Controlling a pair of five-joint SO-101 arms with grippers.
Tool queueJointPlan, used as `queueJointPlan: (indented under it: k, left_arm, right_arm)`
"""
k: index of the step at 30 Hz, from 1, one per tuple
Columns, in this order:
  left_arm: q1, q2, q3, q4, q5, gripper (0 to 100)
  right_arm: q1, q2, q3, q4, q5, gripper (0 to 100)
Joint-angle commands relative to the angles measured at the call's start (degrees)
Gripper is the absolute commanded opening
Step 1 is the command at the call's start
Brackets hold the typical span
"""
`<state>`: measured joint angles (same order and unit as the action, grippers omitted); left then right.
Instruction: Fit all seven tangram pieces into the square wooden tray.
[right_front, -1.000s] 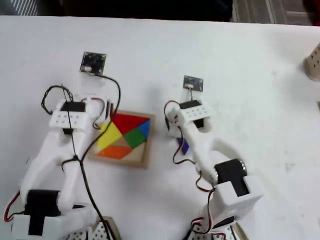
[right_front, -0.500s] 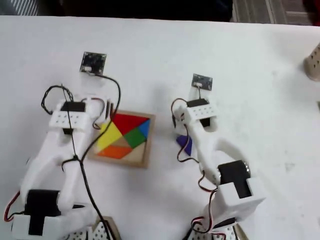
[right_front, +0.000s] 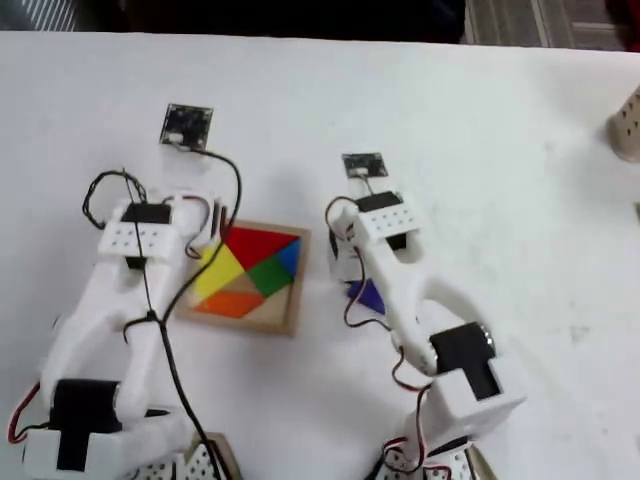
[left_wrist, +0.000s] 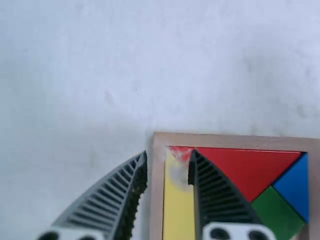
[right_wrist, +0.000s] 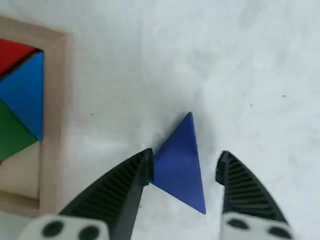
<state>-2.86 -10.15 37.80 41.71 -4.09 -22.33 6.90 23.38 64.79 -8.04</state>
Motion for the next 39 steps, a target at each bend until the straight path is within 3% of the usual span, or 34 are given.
queueJointPlan:
  k: [1, 11, 19, 25, 36, 39]
  left_arm:
    - [0.22, -0.4, -0.7, -0.97, 0.7, 15]
    - [0.22, -0.31, -0.7, -0.97, 0.7, 15]
    - [0.31, -0.13, -0.62, -1.14, 0.7, 15]
    - [0.31, -0.13, -0.53, -1.14, 0.7, 15]
    - [0.31, -0.13, -0.62, -0.79, 0.7, 15]
    - [0.31, -0.13, -0.62, -0.79, 0.7, 15]
  right_arm:
    - [-1.01, -3.82, -1.41, 1.45, 1.85, 29.6]
    - [-4.88, -3.65, 7.74, -8.04, 4.84, 30.1]
    - [-3.82, -3.65, 8.18, -8.66, 4.66, 29.5]
    - [-1.8, -0.22, 5.27, -7.08, 5.19, 15.9]
    - [-1.8, 3.74, 1.32, -1.71, 5.27, 19.1]
    - [-2.24, 3.74, 0.79, -1.1, 8.0, 25.5]
